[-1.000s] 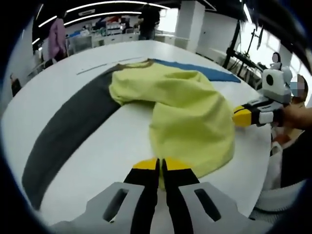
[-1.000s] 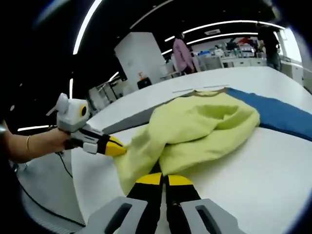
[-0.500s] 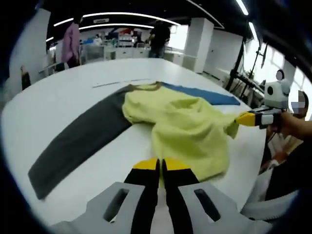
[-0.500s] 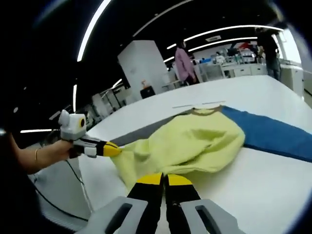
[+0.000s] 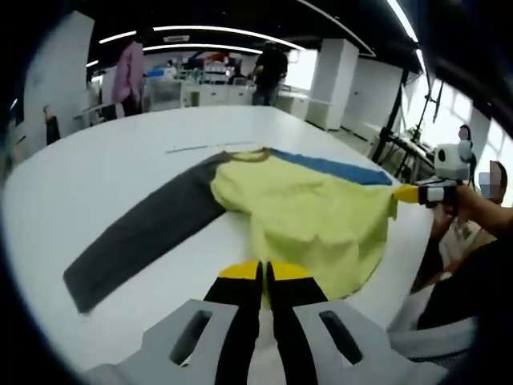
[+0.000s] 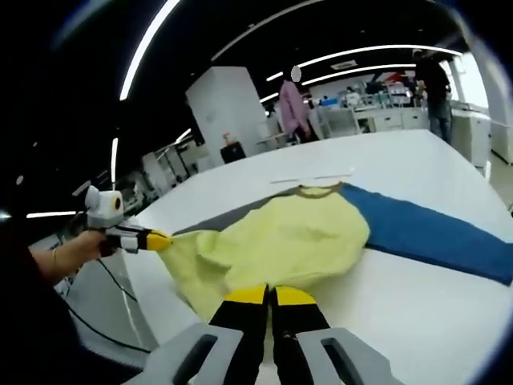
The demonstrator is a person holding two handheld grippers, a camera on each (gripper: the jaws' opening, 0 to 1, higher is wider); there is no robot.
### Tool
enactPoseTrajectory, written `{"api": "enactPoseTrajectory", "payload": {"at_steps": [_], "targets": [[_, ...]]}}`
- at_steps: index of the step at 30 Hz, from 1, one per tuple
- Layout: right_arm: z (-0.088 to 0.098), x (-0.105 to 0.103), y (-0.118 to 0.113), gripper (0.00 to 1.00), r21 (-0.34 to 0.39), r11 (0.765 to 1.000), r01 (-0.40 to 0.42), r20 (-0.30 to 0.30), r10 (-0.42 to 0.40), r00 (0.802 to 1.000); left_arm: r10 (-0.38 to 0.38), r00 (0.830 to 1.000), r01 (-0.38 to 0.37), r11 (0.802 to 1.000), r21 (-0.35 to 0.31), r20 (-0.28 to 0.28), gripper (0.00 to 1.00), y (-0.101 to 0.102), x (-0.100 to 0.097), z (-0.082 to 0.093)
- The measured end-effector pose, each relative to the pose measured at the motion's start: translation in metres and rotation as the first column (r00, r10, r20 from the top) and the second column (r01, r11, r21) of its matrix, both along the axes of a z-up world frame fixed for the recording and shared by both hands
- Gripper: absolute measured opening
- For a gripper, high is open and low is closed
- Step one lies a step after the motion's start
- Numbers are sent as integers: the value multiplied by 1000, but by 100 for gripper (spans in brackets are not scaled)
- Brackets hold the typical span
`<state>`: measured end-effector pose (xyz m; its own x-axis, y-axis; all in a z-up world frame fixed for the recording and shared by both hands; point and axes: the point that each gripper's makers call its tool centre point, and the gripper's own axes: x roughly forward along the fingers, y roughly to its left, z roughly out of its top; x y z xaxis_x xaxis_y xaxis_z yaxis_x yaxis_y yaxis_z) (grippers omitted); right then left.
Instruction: Fold the garment on the visible template until the final outline fits inside the template.
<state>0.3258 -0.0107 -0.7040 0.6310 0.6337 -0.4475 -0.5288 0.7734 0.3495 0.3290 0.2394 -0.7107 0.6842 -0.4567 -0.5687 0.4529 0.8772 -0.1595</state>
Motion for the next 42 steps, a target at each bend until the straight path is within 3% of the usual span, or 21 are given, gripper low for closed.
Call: {"api": "enactPoseTrajectory", "payload": {"at_steps": [16,29,34,42], "targets": [[-6,-15,-31,0,-24,997,72,-79,-73,994,135,983,-142,989,-44,-127,0,11,-37,-18],[-32,-21,-56,0,-57,988,146,-171,-154,973,161,959,-165,986,3,-233,0,13,-57,-47],[-48,-21,-68,0,-83,981,175,-199,-189,962,143,958,-132,989,61,-249,0,13,-66,-60],[-65,-21,-77,0,-116,977,178,-218,-200,955,154,956,-142,988,66,-249,0,17,-65,-66]]}}
